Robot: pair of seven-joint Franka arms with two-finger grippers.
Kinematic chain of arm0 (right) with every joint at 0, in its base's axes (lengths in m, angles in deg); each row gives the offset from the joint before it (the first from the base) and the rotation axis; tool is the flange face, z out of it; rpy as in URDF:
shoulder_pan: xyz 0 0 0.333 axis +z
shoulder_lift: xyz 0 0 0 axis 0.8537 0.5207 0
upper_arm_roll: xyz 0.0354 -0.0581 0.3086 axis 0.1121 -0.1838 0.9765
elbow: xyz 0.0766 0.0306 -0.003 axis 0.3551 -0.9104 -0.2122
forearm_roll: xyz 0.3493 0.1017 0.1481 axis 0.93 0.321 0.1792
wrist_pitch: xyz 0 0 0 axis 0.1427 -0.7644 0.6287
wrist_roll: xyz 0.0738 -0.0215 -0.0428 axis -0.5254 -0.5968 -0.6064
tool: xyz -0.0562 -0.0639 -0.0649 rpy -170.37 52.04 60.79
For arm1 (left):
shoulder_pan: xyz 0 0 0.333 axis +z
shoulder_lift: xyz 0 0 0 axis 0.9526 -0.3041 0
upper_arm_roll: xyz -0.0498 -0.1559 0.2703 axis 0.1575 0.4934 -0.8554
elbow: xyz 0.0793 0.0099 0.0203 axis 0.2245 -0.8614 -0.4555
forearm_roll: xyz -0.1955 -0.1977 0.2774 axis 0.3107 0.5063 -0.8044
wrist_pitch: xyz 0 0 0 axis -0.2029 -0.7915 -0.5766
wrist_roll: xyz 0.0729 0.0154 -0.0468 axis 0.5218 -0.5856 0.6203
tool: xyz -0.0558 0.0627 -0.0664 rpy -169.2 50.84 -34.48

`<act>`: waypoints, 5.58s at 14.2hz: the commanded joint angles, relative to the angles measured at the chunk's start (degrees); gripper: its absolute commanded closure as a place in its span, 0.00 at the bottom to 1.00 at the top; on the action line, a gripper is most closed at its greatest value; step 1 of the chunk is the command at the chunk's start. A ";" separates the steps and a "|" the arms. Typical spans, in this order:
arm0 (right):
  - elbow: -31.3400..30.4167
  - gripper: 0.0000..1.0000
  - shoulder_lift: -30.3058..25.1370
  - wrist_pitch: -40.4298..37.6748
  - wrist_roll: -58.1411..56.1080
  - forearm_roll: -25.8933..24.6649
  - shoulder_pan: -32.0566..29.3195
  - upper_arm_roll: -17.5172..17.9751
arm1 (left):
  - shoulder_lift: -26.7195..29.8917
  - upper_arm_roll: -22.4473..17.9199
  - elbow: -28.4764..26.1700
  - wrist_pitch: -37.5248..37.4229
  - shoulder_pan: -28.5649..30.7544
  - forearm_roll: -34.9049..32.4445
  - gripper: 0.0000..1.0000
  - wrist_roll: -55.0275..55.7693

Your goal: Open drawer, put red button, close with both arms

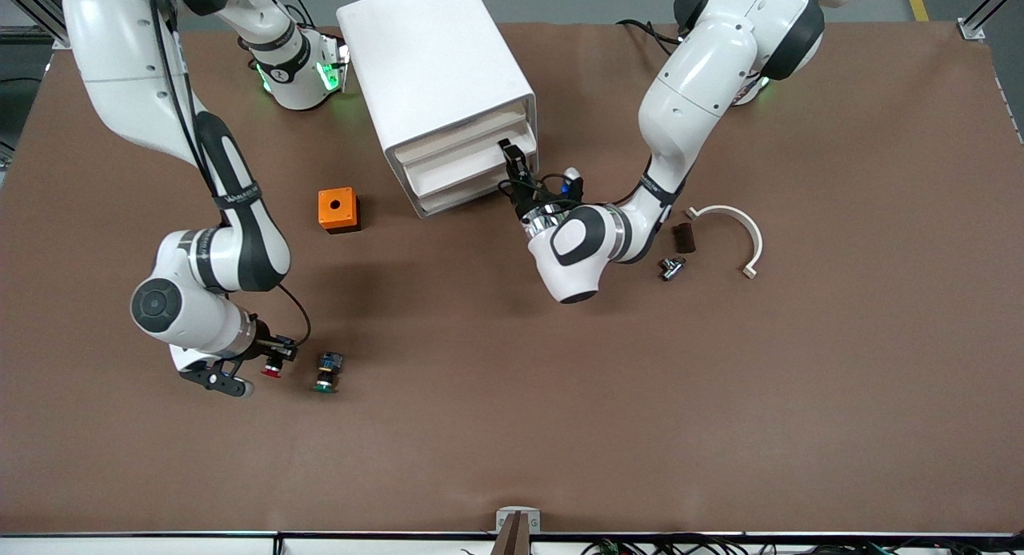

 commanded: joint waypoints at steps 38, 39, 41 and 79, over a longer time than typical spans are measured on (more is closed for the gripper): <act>-10.06 1.00 -14.99 -5.74 96.84 0.89 44.95 -0.07 | 14.79 -3.74 8.85 27.48 4.92 -32.57 0.00 -80.48; -10.06 1.00 -14.99 -5.92 96.84 0.89 45.03 -0.07 | 15.15 -3.74 8.23 29.78 3.86 -35.48 0.00 -80.48; -9.72 0.81 -14.99 -6.01 96.41 0.89 44.95 -0.07 | 15.16 -3.74 8.05 32.78 2.36 -40.06 0.00 -79.69; 17.00 0.00 -26.33 -49.78 -27.61 -6.75 -7.09 -1.04 | 17.88 -1.02 -4.16 41.76 -15.39 -54.86 0.00 -66.76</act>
